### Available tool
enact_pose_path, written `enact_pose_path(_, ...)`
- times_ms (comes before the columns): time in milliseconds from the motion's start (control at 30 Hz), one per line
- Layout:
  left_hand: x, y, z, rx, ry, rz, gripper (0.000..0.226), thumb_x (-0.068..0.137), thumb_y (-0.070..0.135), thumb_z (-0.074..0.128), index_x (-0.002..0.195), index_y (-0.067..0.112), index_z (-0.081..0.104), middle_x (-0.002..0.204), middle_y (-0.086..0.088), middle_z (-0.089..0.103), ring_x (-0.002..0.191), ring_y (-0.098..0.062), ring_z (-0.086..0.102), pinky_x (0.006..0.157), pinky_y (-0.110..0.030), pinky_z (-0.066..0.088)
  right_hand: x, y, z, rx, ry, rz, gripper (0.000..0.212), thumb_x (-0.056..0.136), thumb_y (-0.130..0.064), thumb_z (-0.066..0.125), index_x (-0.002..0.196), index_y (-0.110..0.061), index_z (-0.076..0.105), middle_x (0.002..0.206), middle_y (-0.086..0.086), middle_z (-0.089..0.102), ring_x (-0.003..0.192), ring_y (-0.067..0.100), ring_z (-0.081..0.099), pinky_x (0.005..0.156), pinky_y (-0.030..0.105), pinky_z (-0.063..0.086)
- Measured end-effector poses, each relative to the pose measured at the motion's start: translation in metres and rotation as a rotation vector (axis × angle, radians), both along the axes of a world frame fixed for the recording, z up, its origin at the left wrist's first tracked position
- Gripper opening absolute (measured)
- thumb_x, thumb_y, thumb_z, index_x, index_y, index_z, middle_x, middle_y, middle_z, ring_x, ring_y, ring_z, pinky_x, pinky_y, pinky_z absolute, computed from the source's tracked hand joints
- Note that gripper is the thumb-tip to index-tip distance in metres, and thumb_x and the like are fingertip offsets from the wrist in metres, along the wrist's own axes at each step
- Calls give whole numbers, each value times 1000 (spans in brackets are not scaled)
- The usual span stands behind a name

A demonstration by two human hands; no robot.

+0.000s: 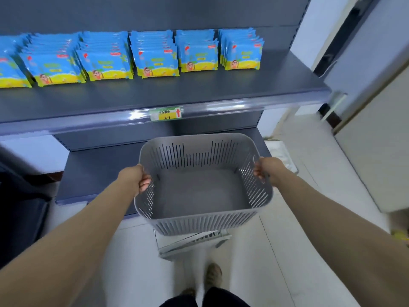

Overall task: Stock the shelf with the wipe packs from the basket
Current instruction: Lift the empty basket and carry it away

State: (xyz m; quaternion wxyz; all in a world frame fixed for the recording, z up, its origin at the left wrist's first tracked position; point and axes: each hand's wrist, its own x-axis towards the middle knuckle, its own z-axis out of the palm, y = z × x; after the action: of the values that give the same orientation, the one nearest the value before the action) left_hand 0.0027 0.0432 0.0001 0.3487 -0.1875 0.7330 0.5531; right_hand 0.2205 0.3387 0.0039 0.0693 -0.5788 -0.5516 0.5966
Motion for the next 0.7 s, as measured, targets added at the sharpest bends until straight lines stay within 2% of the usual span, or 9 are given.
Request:
enact_pose_path(100,19,33,10,24,10,-126,24,97,24,43,78,11,51,56,-4,54,29,-8,46,31,-11,35,55,1,10,-46,89,-193,23,97,-9,37,76,-8,47,57,6,41,41,14,38,29,16,26)
enact_pose_path(200,48,79,21,42,12,-269,27,97,24,43,74,12,50,58,-4,53,47,-13,49,33,-13,37,116,6,22,0,70,-329,25,95,-3,38,72,-5,47,56,8,43,43,16,39,29,15,26)
enact_pose_path(333,104,155,35,54,-5,-468,33,98,27,40,69,13,49,35,2,50,36,-9,47,39,-17,36,206,24,30,37,68,-533,30,94,-1,32,66,-9,43,54,7,39,35,13,36,30,12,22)
enact_pose_path(367,122,175,37,56,-13,-523,34,98,28,40,68,13,49,37,1,51,34,-9,47,38,-16,36,231,30,32,35,67,-587,31,94,-3,32,66,-10,43,54,6,40,34,12,36,30,11,23)
enact_pose_path(500,205,260,49,68,10,-704,33,98,26,41,75,5,53,63,-7,53,52,-14,46,49,-25,38,335,54,36,34,67,-780,29,97,-10,33,71,-9,45,57,6,44,46,15,41,35,18,31)
enact_pose_path(567,257,305,55,93,11,-789,31,97,24,42,75,6,52,59,-7,53,47,-14,46,49,-25,35,393,66,40,33,95,-871,25,98,-11,33,77,-8,46,58,6,43,46,15,41,40,21,32)
enact_pose_path(633,309,349,60,102,-3,-870,33,98,24,40,72,8,51,40,-3,53,32,-10,47,49,-22,35,449,79,45,33,100,-956,20,98,-11,33,84,-9,48,59,5,44,47,15,42,35,20,32)
enact_pose_path(700,359,387,64,96,-13,-965,36,99,26,37,69,9,48,28,2,47,22,-5,44,50,-20,35,500,90,53,42,92,-1026,23,98,-12,36,80,-10,49,59,4,44,48,15,44,30,14,30)
